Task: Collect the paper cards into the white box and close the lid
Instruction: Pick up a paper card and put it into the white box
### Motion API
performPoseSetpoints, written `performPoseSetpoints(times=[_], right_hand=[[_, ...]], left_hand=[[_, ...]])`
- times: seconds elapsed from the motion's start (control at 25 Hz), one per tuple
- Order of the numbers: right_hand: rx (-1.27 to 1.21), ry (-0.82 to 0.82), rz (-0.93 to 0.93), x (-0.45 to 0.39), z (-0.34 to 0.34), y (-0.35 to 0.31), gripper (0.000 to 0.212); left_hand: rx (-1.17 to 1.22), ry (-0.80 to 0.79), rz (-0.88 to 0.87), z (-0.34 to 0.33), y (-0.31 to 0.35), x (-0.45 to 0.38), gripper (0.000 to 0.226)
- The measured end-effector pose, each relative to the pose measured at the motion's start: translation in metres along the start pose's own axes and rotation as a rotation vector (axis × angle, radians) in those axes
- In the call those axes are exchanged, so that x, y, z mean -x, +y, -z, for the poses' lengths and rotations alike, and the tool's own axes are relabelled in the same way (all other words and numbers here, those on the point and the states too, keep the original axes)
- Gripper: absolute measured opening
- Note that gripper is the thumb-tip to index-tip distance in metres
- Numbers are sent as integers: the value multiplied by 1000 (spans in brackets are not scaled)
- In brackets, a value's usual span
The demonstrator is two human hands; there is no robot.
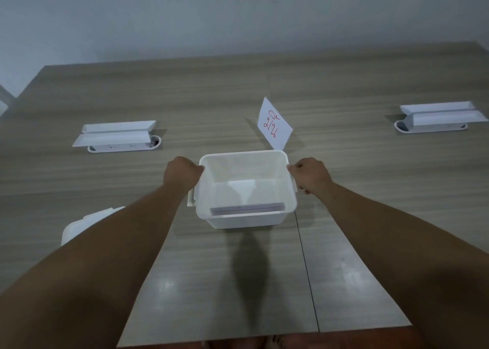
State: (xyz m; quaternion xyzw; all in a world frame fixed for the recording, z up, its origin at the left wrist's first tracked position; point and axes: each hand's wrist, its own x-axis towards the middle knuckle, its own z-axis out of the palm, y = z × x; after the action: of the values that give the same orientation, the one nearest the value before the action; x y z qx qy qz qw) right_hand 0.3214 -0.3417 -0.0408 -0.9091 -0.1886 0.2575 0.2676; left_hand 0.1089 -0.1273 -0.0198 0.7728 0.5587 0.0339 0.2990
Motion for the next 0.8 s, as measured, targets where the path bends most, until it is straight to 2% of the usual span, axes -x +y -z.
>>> performPoseSetpoints(times=[0.2, 0.36, 0.48, 0.68, 0.8], right_hand=[[35, 138, -32, -50, 4, -16, 19], [-78, 205, -69, -98, -2, -32, 44], [-136, 228, -89, -134, -13, -48, 58], [-84, 268, -103, -163, -36, -48, 25], [-74, 349, 1, -156, -38, -56, 22]], left_hand=[[-62, 30, -110, 3, 32, -42, 28], [-59, -69, -304, -11, 62, -76, 22], [-51, -186, -366, -30, 70, -98, 38], [-126, -271, -405, -45, 61, -132, 43], [-189, -242, -431, -38, 66, -142, 50]])
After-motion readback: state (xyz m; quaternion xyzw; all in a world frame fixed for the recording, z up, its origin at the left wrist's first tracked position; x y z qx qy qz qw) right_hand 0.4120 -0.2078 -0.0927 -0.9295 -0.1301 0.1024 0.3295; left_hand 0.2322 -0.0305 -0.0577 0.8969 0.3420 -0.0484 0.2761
